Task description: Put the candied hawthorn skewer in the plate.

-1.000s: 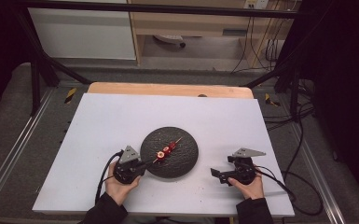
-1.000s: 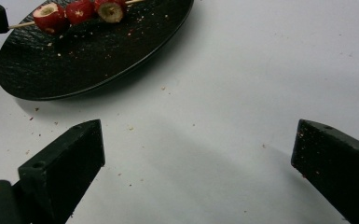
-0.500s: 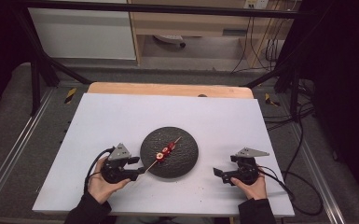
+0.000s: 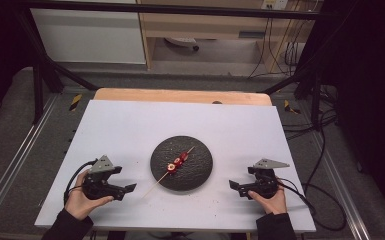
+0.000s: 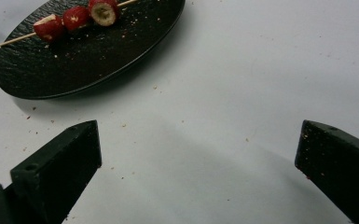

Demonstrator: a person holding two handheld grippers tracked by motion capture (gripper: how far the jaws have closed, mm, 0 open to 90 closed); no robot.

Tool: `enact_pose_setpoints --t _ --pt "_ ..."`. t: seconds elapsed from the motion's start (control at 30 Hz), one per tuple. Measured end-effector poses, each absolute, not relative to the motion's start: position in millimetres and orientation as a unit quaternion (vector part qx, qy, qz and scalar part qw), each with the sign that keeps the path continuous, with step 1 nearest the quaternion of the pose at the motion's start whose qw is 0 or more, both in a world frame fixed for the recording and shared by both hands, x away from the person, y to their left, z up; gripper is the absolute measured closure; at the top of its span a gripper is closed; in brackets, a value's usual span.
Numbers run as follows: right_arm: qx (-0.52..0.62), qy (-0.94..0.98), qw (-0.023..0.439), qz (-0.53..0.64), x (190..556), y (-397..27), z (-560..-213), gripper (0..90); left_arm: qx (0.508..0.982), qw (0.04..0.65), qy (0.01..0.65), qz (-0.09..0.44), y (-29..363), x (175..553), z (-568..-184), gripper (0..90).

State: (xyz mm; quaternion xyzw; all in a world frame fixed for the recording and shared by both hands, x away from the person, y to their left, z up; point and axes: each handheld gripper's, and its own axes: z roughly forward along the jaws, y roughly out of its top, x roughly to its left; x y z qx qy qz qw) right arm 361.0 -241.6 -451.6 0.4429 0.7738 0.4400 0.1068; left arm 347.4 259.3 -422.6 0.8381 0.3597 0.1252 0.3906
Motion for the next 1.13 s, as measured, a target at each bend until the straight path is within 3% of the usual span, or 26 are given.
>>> enact_pose_setpoints --t 0.5,1.13 --pt "0.439 0.777 0.107 0.438 360 -241 -452 0.6 0.814 0.399 0.397 0.145 299 337 -449 13.2" --pt "0.422 0.792 0.105 0.429 356 -241 -453 0.4 0.815 0.391 0.399 0.153 300 339 -455 13.3"
